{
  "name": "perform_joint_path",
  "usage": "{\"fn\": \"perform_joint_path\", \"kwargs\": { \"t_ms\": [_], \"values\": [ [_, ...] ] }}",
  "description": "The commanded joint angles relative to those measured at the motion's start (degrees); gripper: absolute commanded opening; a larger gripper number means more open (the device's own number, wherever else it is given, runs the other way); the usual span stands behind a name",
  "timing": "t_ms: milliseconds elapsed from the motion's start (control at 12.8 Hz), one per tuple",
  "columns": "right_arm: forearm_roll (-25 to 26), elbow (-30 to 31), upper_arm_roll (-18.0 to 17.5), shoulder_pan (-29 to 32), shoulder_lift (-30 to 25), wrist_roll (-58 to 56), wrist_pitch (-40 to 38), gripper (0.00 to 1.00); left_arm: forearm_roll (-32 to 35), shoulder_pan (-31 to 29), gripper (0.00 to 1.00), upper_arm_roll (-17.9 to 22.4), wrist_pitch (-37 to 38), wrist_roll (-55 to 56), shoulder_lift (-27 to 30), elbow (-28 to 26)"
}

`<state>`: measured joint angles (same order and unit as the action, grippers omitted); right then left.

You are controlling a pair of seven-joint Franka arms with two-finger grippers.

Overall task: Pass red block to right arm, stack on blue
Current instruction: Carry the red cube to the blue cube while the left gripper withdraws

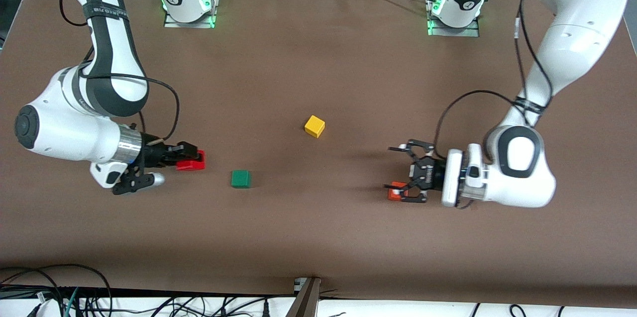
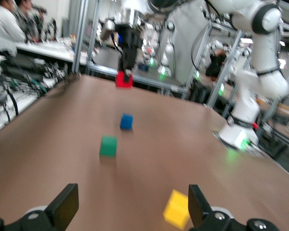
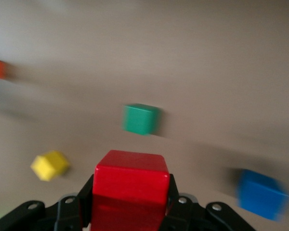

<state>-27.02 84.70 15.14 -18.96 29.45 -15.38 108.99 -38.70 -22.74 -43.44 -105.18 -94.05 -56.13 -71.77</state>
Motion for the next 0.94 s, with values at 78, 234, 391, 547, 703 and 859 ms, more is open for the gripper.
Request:
{"fn": "perform_joint_path", "kwargs": {
  "t_ms": [78, 234, 391, 547, 703, 859],
  "values": [
    [7.8, 5.7, 5.0, -0.5, -0.6, -4.6, 0.3, 0.0, 13.5, -6.0, 1.0, 0.5, 7.4, 4.1, 7.2, -1.4],
    [10.0, 9.4, 5.4, -0.7, -0.9, -4.5, 4.4, 0.0, 19.6, -9.0, 1.0, 0.9, 12.7, 4.8, 8.5, -1.2],
    [10.5, 13.5, 5.4, -1.2, -1.5, -3.8, 8.5, 0.0, 25.3, -12.0, 1.0, 1.0, 16.8, 6.6, 10.9, -1.2],
    [10.6, 16.2, 5.5, -1.3, -1.8, -1.6, 10.3, 0.0, 35.4, -14.2, 1.0, 2.4, 22.1, 14.2, 14.1, -1.4],
    [14.0, 19.8, 5.7, -4.3, -2.7, 5.6, 13.1, 0.0, 42.9, -14.9, 1.0, 3.0, 25.6, 19.9, 19.2, -1.4],
    [17.7, 23.2, 6.0, -4.9, -3.8, 9.1, 16.8, 0.0, 48.2, -14.9, 1.0, 3.2, 26.9, 25.8, 25.3, -1.5]
  ]
}}
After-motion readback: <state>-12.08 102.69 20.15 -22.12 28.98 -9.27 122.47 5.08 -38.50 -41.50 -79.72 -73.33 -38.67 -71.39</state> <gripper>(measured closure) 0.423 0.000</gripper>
